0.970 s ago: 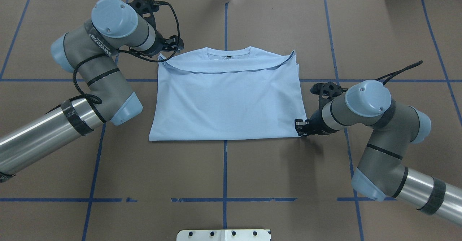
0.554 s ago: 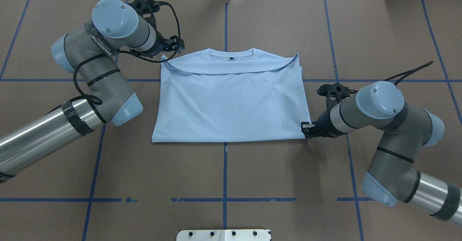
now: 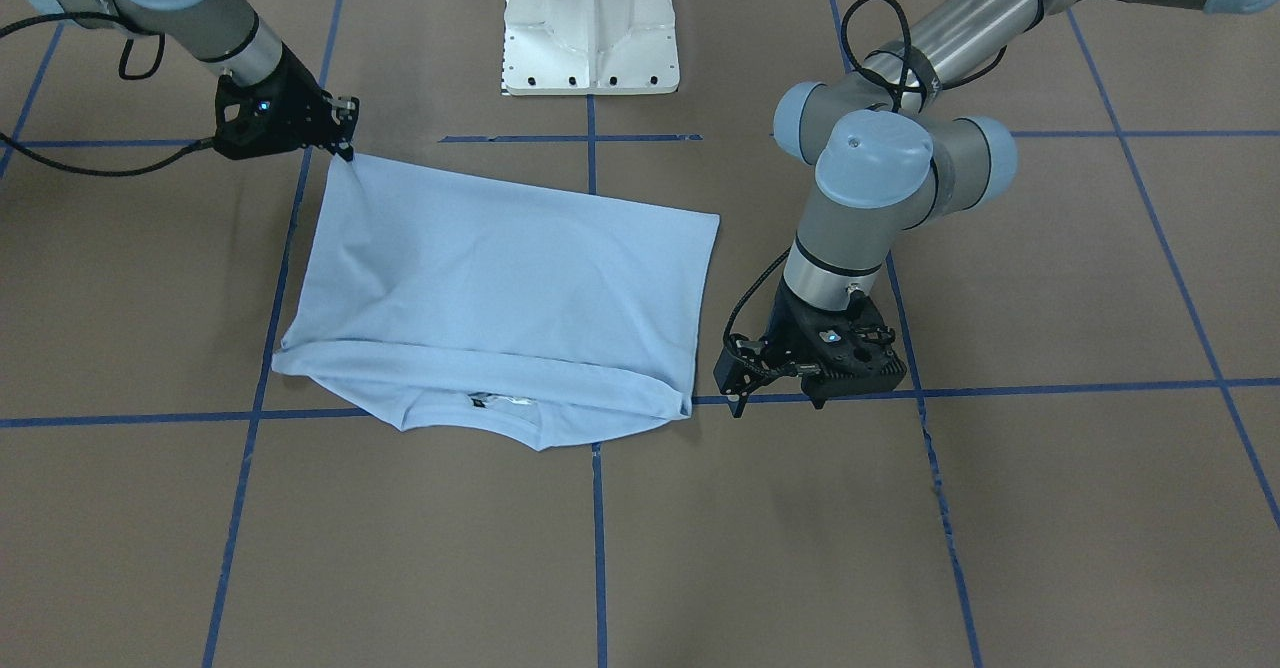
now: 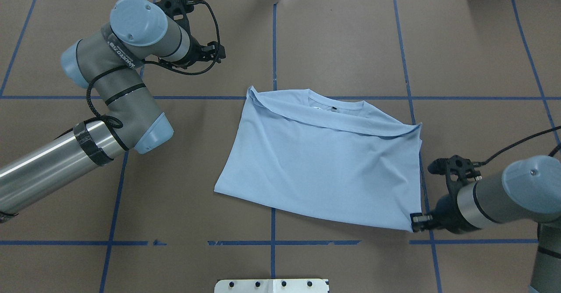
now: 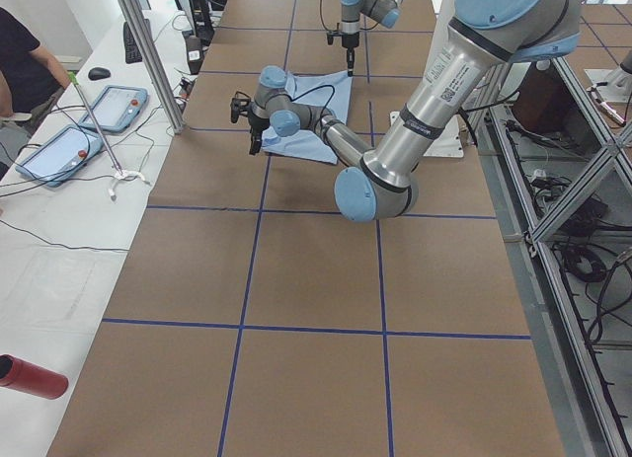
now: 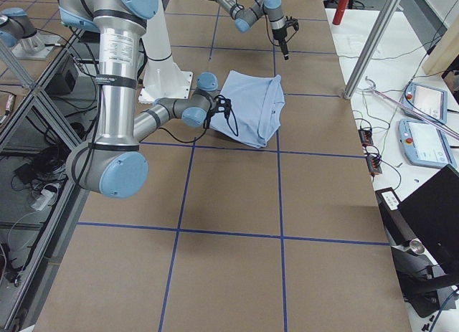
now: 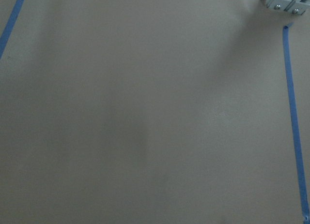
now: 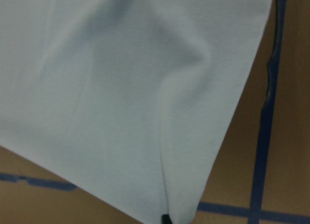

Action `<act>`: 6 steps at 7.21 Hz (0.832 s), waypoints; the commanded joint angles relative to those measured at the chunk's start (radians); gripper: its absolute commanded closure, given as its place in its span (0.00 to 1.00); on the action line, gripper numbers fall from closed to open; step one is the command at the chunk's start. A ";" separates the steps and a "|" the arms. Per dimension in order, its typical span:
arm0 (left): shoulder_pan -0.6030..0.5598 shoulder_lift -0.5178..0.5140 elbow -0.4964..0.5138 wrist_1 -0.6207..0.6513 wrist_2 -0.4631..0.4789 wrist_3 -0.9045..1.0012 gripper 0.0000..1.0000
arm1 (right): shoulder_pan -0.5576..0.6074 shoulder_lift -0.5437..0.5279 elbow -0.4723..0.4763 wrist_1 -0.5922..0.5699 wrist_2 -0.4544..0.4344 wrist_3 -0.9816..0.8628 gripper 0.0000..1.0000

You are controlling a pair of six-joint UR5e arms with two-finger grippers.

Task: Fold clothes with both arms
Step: 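Grasp that corner with the right gripper and drag it, rotating the shirt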

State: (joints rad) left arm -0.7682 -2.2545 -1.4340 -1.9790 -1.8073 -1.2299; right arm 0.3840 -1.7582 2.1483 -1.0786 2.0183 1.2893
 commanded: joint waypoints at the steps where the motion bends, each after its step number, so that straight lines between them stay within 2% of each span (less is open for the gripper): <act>1: 0.007 0.013 -0.031 0.000 0.000 -0.016 0.01 | -0.149 -0.060 0.042 0.002 -0.006 0.030 1.00; 2: 0.009 0.013 -0.034 0.000 0.000 -0.016 0.01 | -0.157 -0.058 0.047 0.005 -0.003 0.042 0.02; 4: 0.020 0.015 -0.058 0.000 -0.007 -0.016 0.01 | -0.149 -0.037 0.062 0.008 -0.076 0.044 0.00; 6: 0.046 0.068 -0.130 0.002 -0.012 -0.017 0.01 | 0.052 0.050 0.047 0.003 -0.076 0.013 0.00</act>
State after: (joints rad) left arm -0.7356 -2.2130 -1.5235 -1.9784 -1.8161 -1.2460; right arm 0.3306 -1.7540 2.2023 -1.0740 1.9461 1.3240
